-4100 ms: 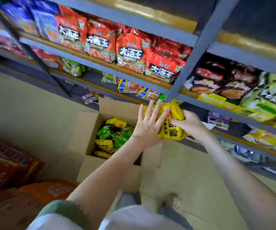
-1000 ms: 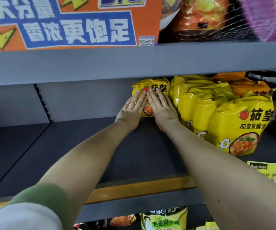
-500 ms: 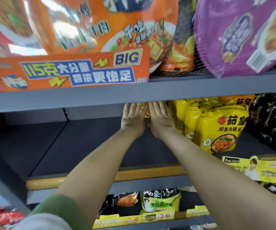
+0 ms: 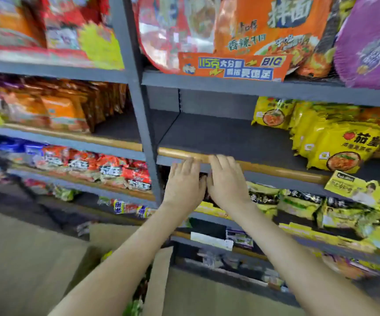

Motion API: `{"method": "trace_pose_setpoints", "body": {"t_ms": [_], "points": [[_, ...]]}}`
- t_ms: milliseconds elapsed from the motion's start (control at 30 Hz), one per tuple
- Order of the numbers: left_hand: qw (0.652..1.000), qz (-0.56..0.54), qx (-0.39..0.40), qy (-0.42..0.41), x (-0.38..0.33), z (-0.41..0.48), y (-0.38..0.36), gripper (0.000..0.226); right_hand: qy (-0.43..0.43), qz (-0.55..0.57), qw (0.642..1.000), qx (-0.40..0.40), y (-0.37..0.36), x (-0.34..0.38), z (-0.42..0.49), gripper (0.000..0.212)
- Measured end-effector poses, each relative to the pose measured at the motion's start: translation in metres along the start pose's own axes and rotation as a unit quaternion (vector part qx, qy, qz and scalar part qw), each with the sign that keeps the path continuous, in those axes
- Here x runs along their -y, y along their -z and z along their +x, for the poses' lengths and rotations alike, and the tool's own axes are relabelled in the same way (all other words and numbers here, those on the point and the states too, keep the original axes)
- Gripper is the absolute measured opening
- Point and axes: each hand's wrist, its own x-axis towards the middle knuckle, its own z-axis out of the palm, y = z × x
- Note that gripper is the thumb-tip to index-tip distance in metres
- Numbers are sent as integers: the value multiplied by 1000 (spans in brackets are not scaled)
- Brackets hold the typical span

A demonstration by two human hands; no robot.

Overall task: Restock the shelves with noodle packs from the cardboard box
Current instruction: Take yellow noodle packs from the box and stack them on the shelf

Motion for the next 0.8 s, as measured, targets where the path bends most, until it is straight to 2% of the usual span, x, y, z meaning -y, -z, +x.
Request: {"method": "trace_pose_setpoints", "body": {"t_ms": [100,200,333,467,667,800], "points": [[996,-60,-14,58,42,-58,0,42,60,25,998,13,-19,57,-19,40],[990,-75,9,117,93,-111,-12,38,94,68,991,65,-50,112,-38,39],[966,-56,89,234,177,-186,-42,37,141,99,974,146,-118,185,-63,36],[924,-35,204,322,275,-263,-83,44,153,112,942,276,-208,252,-90,40],[885,-50,308,346,423,-340,-165,53,109,73,883,450,-365,331,-137,45],[860,-54,372,346,474,-362,-229,57,63,58,844,529,-460,348,-177,46]]}}
